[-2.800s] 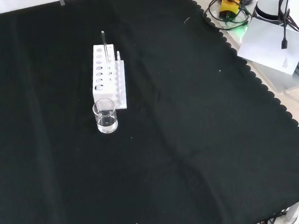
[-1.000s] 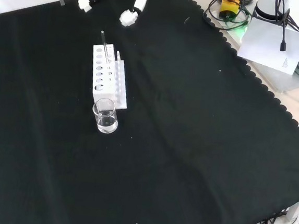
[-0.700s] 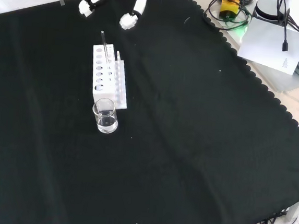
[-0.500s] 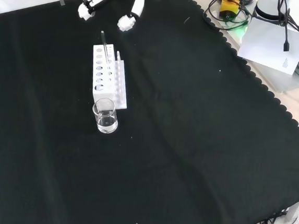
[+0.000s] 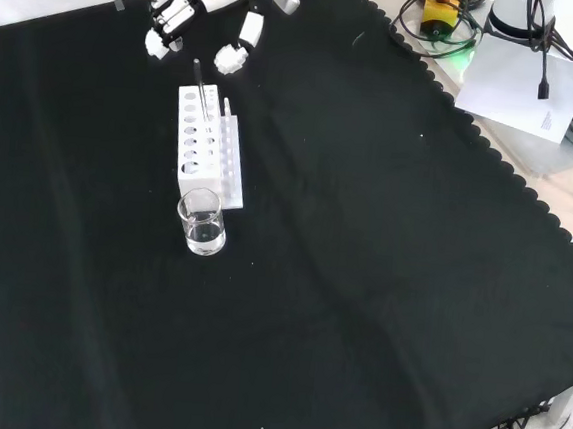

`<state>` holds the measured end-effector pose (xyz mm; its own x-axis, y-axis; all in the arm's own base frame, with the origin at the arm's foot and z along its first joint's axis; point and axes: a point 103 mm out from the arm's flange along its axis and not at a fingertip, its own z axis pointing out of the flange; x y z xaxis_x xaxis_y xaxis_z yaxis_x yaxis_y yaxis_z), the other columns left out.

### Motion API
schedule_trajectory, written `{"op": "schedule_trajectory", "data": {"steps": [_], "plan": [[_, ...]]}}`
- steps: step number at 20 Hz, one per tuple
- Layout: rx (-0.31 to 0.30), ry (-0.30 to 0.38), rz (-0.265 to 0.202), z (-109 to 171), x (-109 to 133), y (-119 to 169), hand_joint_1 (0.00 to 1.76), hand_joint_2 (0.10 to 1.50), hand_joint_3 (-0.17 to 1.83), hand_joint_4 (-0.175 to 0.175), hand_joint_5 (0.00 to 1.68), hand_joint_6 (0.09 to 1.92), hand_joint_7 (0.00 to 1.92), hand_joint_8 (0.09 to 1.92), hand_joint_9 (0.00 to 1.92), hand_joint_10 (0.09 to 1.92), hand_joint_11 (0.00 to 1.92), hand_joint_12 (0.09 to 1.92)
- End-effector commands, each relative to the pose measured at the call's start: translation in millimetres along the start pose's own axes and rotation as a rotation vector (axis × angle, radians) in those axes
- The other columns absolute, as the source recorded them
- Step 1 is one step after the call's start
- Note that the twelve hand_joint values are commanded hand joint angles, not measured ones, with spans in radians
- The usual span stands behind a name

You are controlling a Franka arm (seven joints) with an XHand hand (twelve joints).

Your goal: Take the glass rod from the white test tube rack.

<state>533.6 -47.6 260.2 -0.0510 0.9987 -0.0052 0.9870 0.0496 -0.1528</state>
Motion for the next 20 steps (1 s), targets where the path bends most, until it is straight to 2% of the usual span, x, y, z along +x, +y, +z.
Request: {"op": "schedule_trajectory", "data": {"steps": [1,5,9,12,15,20], "plan": [[-0.008,0.000,-0.009,5.4,-1.8,6.7,0.67,0.84,0.57,-0.175,0.34,0.09,0.57,0.97,0.76,0.92,0.32,1.42],[-0.011,0.003,-0.014,7.2,-1.9,8.2,0.69,0.85,0.56,-0.175,0.45,0.16,0.69,0.98,0.87,0.94,0.47,1.38],[-0.010,0.003,-0.017,12.7,-3.3,12.4,0.71,0.85,0.56,-0.175,0.38,0.60,0.84,0.99,0.99,0.96,0.62,1.35],[-0.018,0.000,-0.024,13.8,-3.5,14.2,0.72,0.86,0.57,-0.175,0.39,0.78,0.90,1.00,1.05,0.97,0.70,1.33],[-0.008,-0.009,-0.032,14.8,1.1,17.0,0.75,0.85,0.58,-0.175,0.43,0.88,0.95,1.00,1.12,0.96,0.76,1.30],[-0.016,-0.017,-0.045,14.3,8.5,18.7,0.81,0.85,0.59,-0.175,0.47,0.95,1.05,0.99,1.24,0.98,0.90,1.26]]}}
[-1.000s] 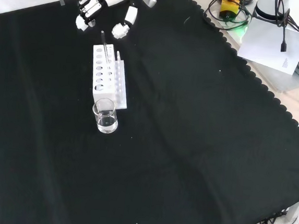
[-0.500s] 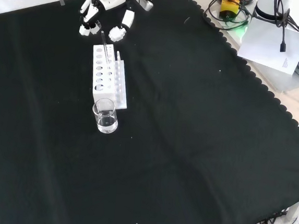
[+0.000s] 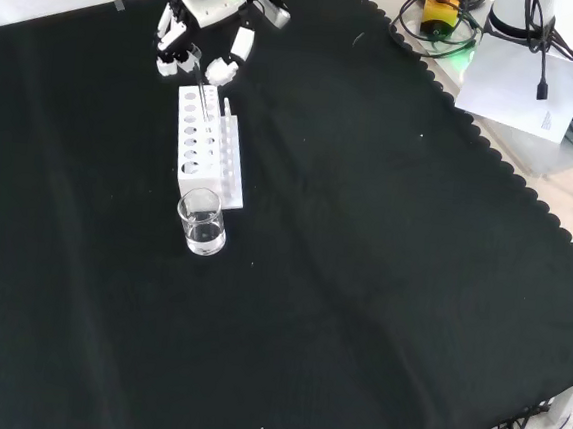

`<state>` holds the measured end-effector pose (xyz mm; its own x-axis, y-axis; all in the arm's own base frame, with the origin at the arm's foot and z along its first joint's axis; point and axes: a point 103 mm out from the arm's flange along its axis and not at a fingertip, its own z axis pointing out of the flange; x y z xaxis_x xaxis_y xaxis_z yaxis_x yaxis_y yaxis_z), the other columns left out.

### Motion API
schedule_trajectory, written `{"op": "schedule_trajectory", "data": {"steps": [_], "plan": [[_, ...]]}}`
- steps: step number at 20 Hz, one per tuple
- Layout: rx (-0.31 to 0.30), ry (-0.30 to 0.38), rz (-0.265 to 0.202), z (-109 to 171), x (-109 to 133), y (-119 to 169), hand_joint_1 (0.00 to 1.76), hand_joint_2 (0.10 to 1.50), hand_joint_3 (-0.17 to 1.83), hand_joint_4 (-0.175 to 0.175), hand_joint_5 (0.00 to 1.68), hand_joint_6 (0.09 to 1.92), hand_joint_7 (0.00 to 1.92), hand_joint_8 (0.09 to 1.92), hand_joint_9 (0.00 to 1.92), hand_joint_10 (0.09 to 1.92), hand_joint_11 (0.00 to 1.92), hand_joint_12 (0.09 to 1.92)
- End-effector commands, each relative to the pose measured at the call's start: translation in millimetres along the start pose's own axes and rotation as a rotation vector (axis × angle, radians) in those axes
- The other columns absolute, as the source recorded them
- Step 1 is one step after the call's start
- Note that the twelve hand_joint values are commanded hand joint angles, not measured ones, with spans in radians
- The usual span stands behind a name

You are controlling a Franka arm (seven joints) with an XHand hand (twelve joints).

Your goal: Take the glass rod from the white test tube rack.

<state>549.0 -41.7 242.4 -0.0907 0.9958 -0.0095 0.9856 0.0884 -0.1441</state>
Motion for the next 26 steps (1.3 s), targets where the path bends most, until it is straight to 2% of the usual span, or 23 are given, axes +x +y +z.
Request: {"op": "schedule_trajectory", "data": {"steps": [1,6,8,10,15,17,18,20,21,26], "plan": [[-0.009,-0.011,-0.006,-1.2,4.1,0.7,0.84,0.85,0.60,-0.175,0.51,0.97,1.09,0.98,1.27,0.98,0.95,1.24],[-0.015,-0.041,0.009,-2.9,1.4,0.9,1.00,0.82,0.66,-0.175,0.69,1.00,1.23,0.98,1.43,0.97,1.23,1.15],[-0.020,-0.045,0.012,-3.9,0.0,1.3,1.08,0.96,0.42,-0.175,0.80,1.14,1.25,1.01,1.46,0.99,1.34,1.13],[-0.023,-0.044,0.016,-4.8,-0.8,1.9,1.11,1.04,0.27,-0.175,0.85,1.18,1.27,1.03,1.48,1.01,1.41,1.11],[-0.020,-0.059,0.017,-4.7,3.6,4.3,1.13,1.08,0.18,-0.175,0.88,1.18,1.28,1.06,1.51,1.00,1.57,1.01],[-0.042,-0.089,0.024,-6.2,6.0,3.9,1.14,1.04,0.22,-0.175,0.91,1.14,1.30,1.07,1.54,0.99,1.66,0.92],[-0.072,-0.103,0.030,-8.3,6.9,2.7,1.19,0.95,0.37,-0.175,0.95,1.10,1.23,1.06,1.56,1.00,1.69,0.85],[-0.118,-0.101,0.035,-12.7,7.2,-0.1,1.19,0.81,0.57,-0.175,1.02,1.05,1.32,1.09,1.60,0.99,1.71,0.77],[-0.144,-0.102,0.038,-17.2,7.2,-2.3,1.23,0.78,0.63,-0.175,1.02,0.99,1.28,1.12,1.61,0.99,1.70,0.76],[-0.167,-0.085,0.056,-38.0,6.6,-14.4,1.30,0.74,0.67,-0.175,1.02,0.84,1.18,1.13,1.64,0.93,1.66,0.75]]}}
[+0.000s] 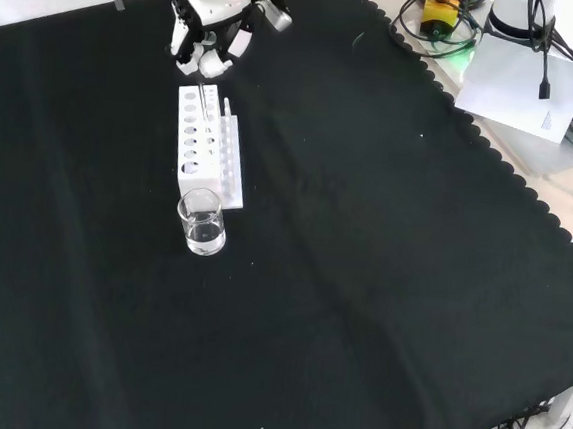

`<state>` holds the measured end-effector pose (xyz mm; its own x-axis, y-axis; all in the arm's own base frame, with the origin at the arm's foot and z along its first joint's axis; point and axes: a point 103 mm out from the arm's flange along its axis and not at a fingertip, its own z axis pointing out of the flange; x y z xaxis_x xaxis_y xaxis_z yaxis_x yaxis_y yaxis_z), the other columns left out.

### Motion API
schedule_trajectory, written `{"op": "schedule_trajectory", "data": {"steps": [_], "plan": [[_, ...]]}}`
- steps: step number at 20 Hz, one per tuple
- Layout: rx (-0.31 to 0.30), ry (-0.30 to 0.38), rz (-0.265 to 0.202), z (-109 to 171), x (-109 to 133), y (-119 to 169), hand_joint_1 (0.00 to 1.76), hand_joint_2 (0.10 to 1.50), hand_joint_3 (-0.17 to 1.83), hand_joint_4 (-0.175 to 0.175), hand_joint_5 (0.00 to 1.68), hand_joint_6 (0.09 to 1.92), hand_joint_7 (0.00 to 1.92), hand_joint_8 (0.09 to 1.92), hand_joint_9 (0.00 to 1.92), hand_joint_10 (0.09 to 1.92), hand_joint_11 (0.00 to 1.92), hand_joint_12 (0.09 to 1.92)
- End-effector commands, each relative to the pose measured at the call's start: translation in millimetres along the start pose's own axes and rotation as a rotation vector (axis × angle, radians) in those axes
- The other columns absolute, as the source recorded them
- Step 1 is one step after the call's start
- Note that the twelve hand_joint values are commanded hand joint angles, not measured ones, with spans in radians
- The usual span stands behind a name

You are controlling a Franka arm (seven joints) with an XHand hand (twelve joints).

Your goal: Take the glass rod from the white test tube rack.

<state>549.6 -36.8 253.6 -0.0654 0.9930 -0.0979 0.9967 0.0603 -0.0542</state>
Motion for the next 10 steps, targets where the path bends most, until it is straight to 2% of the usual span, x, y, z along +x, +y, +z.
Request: {"op": "schedule_trajectory", "data": {"steps": [1,5,10], "plan": [[-0.091,0.011,0.028,-41.1,-2.7,-18.5,1.30,0.75,0.65,-0.175,1.03,0.82,1.18,1.13,1.64,0.92,1.66,0.74],[-0.100,0.023,0.029,-63.2,-7.2,-31.5,1.30,0.77,0.60,-0.175,1.03,0.77,1.17,1.13,1.66,0.89,1.66,0.73],[-0.156,0.056,0.031,-98.0,-12.7,-50.0,1.30,0.80,0.55,-0.175,1.04,0.74,1.16,1.12,1.67,0.88,1.67,0.72]]}}
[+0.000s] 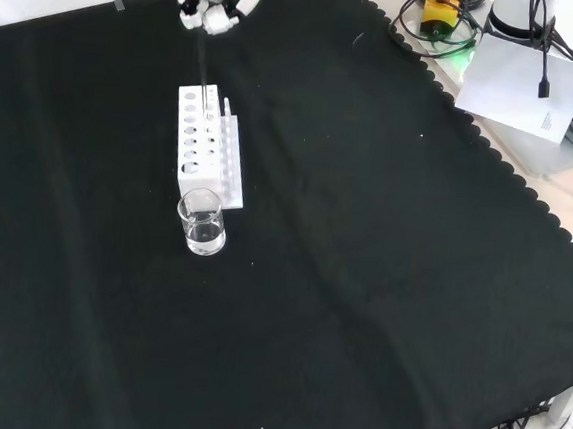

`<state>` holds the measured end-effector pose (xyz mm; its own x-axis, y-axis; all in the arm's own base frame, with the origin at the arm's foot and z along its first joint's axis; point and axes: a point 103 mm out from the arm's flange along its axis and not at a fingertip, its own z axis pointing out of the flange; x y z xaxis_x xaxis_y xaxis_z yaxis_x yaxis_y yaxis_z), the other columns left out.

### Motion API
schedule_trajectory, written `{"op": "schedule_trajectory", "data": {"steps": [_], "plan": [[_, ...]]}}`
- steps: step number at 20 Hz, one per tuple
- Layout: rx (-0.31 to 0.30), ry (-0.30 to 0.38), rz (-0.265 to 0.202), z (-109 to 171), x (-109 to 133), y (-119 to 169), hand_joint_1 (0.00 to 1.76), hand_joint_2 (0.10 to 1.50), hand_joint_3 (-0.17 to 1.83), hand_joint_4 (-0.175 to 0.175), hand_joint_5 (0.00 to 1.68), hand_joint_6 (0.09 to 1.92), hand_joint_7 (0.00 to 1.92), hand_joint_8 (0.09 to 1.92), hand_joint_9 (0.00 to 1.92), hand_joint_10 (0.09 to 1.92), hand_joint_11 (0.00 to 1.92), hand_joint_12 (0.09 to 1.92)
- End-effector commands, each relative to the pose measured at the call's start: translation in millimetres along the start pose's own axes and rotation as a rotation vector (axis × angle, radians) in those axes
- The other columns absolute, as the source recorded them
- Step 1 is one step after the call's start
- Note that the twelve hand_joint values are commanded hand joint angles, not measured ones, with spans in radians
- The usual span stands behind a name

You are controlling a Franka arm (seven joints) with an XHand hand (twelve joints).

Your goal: Take the glass rod from the white test tube rack.

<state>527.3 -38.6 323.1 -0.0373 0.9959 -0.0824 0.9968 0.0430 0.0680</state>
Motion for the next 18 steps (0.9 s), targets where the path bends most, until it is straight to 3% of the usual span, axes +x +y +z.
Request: {"op": "schedule_trajectory", "data": {"steps": [1,9,18], "plan": [[-0.044,0.042,0.007,-39.3,-5.2,-22.2,1.30,0.80,0.54,-0.175,1.04,0.74,1.16,1.13,1.67,0.88,1.67,0.72],[-0.092,0.051,-0.004,-73.1,11.4,-32.4,1.30,0.80,0.54,-0.175,1.05,0.72,1.16,1.13,1.68,0.88,1.68,0.73],[-0.107,0.058,-0.047,-82.9,35.3,-34.5,1.30,0.80,0.53,-0.175,1.05,0.71,1.16,1.12,1.69,0.87,1.69,0.74]]}}
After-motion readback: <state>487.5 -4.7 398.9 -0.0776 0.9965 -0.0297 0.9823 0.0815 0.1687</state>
